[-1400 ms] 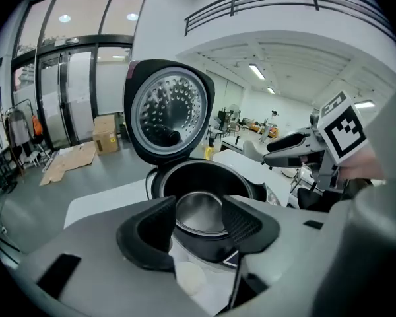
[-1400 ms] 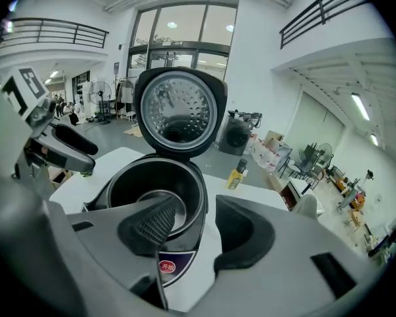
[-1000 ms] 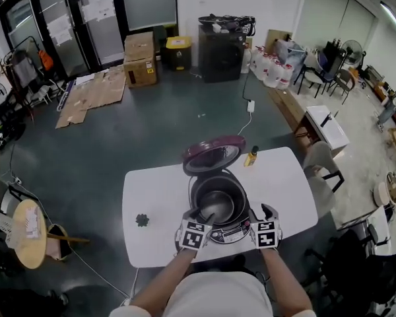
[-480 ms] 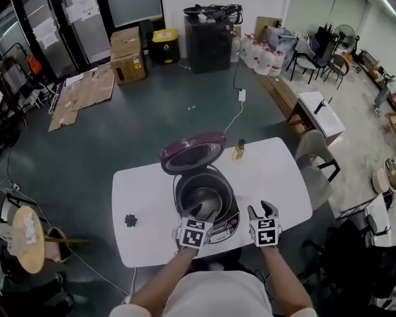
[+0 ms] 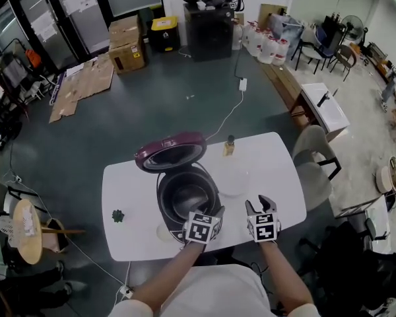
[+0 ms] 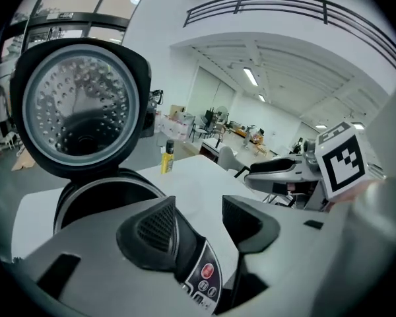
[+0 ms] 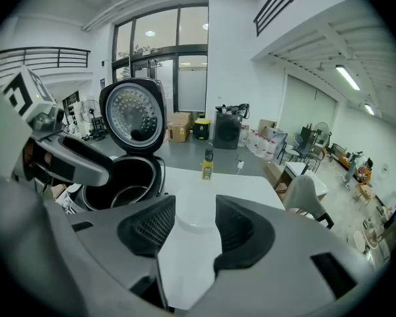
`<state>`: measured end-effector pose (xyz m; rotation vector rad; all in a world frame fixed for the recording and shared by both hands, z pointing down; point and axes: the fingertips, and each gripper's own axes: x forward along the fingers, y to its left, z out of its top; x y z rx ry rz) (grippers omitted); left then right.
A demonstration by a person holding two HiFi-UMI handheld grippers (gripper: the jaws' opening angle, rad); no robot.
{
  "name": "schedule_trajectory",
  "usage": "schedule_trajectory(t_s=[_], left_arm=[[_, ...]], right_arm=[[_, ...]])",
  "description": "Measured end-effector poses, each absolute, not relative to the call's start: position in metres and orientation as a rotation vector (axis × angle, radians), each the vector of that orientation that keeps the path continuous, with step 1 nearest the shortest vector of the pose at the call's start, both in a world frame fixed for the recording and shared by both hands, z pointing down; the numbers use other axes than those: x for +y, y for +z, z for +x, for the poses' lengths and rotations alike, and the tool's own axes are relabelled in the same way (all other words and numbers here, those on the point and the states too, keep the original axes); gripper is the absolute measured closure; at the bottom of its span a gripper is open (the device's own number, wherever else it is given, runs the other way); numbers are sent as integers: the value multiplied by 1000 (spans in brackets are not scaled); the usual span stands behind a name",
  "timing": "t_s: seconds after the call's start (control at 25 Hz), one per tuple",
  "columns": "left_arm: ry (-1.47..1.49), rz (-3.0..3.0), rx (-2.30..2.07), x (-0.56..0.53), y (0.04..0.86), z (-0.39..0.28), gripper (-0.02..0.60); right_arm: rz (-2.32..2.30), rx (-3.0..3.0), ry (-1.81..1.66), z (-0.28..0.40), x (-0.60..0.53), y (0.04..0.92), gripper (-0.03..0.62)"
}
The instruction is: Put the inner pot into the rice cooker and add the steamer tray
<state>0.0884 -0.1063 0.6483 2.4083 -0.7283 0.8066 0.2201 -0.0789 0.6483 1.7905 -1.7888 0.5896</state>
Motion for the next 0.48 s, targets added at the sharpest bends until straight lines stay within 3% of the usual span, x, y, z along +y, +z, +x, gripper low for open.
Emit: schedule_trajectory(t_s=[0.48], left_arm=[[807,2292,-811,-120,685,171,345]], right_arm=[[1688,-1843,641,290,-103,685,390]])
